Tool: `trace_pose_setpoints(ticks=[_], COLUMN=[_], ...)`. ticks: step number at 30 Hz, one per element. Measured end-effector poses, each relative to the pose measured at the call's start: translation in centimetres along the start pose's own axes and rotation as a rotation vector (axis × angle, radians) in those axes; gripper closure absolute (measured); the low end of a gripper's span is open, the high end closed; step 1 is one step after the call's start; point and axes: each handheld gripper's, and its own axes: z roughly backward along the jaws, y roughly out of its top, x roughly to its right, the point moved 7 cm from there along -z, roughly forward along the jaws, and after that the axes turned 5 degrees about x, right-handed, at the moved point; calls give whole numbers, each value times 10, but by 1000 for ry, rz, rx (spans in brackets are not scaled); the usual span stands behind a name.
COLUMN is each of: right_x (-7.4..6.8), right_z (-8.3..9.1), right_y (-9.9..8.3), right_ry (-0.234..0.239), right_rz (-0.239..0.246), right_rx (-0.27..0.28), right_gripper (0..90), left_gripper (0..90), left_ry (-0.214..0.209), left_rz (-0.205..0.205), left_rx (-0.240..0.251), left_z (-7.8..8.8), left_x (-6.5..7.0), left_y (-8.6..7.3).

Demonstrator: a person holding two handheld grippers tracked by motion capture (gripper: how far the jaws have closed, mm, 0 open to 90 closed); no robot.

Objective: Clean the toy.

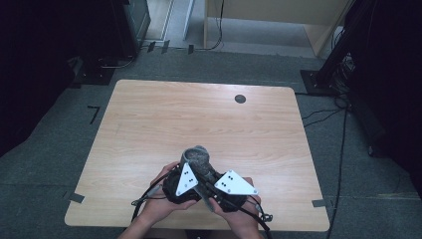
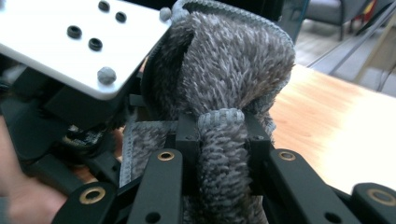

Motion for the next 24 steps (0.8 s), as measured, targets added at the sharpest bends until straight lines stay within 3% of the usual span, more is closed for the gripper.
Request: trace_pose_setpoints(ticks=[2,3,4,5,8,11,12,14,17,19,20,21,22,23,24], right_x=[6,13,26,28,24,2,1,4,24,25,19,13,6,6,1], right_z=[-1,0,3,4,6,-1,-2,-2,2,4,6,6,5,5,4], right_y=[-1,-2,-3,-3,-2,-3,-4,-4,-5,-4,-1,0,2,2,4], right_ry=[-14,-27,-76,-75,-60,-27,-42,-48,-96,-87,-54,-21,8,8,16], right_rz=[-16,-43,-80,-95,-89,11,30,25,-48,-51,-38,-25,-7,-7,28], right_rx=[1,4,0,-4,2,-3,-10,-10,-20,-19,-8,-8,-13,-13,-17], right_gripper=[751,751,752,752,751,742,741,740,745,746,746,746,745,745,745], left_gripper=[343,343,343,343,343,343,343,343,343,343,343,343,343,343,343], left_ry=[-14,-16,-13,-14,-21,-28,-19,-21,-29,-24,-22,17,25,25,17], left_rz=[13,15,18,21,22,-7,-14,0,0,6,20,37,55,55,78], left_rx=[6,7,12,16,16,2,-3,-6,-1,17,27,9,5,5,1], left_z=[0,1,1,2,1,-2,-3,-3,-3,-3,-3,-3,-2,-2,-1], left_x=[0,-1,-2,-3,-5,0,0,-1,-3,-5,-6,-11,-13,-13,-13], left_y=[0,0,0,0,0,-2,-2,-2,-2,0,1,2,2,2,3])
